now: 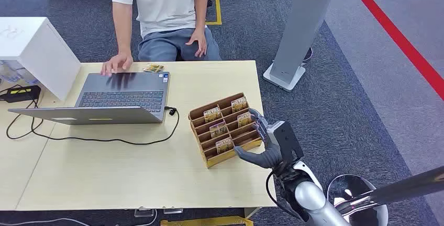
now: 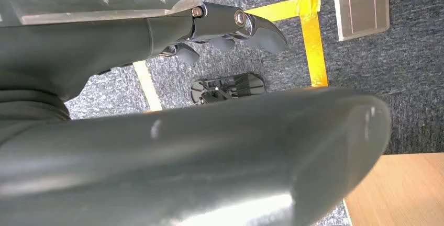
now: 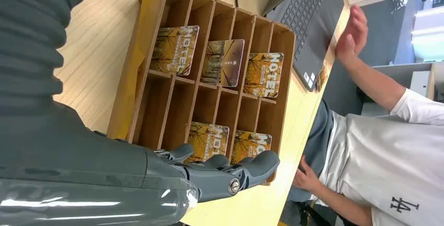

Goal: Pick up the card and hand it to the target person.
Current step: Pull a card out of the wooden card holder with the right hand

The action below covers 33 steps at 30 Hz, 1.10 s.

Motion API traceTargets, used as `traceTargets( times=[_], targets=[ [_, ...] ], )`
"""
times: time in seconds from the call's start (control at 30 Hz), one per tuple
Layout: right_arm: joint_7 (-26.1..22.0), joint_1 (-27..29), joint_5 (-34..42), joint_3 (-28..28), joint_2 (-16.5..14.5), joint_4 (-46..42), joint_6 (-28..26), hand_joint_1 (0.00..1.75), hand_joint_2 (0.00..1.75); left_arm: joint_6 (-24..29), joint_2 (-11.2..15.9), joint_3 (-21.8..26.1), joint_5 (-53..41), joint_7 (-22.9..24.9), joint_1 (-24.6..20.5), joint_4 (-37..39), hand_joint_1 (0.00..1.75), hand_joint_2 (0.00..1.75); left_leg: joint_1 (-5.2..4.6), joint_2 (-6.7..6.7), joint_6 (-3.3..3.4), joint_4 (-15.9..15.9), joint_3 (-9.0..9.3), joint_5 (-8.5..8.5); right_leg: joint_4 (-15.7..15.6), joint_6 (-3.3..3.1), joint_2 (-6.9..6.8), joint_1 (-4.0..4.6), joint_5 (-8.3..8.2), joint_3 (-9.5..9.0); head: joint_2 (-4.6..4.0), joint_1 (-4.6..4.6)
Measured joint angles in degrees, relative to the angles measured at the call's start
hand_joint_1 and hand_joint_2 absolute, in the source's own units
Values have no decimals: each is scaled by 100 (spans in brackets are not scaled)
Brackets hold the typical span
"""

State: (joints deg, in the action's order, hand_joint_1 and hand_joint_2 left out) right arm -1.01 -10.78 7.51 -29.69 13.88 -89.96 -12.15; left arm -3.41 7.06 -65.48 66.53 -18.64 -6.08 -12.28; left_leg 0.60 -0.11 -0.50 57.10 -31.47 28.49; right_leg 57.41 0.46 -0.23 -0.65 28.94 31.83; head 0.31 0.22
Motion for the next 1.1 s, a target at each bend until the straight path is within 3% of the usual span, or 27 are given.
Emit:
traceTargets(
  times=[0.2, 0.27, 0.33, 0.43, 0.5, 0.8, 1.1],
  targets=[
    [29, 6, -73, -1, 0, 0, -41, 0, 175, -2, 0, 0, -2, 0, 0, 0, 0, 0, 0, 0, 0, 0, 0, 0, 0, 0, 0, 0, 0, 0, 0, 0],
    [174, -2, -435, -10, 0, 0, -199, 0, 175, -2, 0, 0, -1, 0, 0, 0, 0, 0, 0, 0, 0, 0, 0, 0, 0, 0, 0, 0, 0, 0, 0, 0],
    [509, -29, -1156, -30, -4, 0, -453, 6, 175, -1, 0, 0, 3, 1, 0, 0, 0, 0, 0, 0, 0, 0, -1, 0, 0, 0, 0, 0, 0, 0, 0, 0],
    [1275, -121, -2830, -72, -22, -4, -752, 46, 175, 0, 0, 0, 15, 0, -1, 0, 0, 0, 0, 0, 0, 0, 0, 0, 0, 0, 0, 0, 0, -1, 0, 2],
    [1741, -201, -3959, -123, -40, -17, -807, 54, 175, 0, 0, 0, 14, -3, -2, 0, 0, 0, 0, 0, 0, 0, 0, 0, 0, 0, 0, 0, 0, -1, 0, 3],
    [2542, -498, -6622, -538, -343, 15, -54, 46, 175, -35, -2, -3, -82, -81, -13, 0, 0, 0, 1, 0, -1, -1, -1, -1, 3, 0, 0, 1, 0, -1, 0, -5],
    [2587, -773, -6857, -1054, -654, 528, 266, 19, 175, -26, -2, -7, -82, -22, -17, 0, 0, 0, 1, 0, -1, -1, -2, -1, 3, 0, -1, 1, 0, -1, 0, 5]
  ],
)
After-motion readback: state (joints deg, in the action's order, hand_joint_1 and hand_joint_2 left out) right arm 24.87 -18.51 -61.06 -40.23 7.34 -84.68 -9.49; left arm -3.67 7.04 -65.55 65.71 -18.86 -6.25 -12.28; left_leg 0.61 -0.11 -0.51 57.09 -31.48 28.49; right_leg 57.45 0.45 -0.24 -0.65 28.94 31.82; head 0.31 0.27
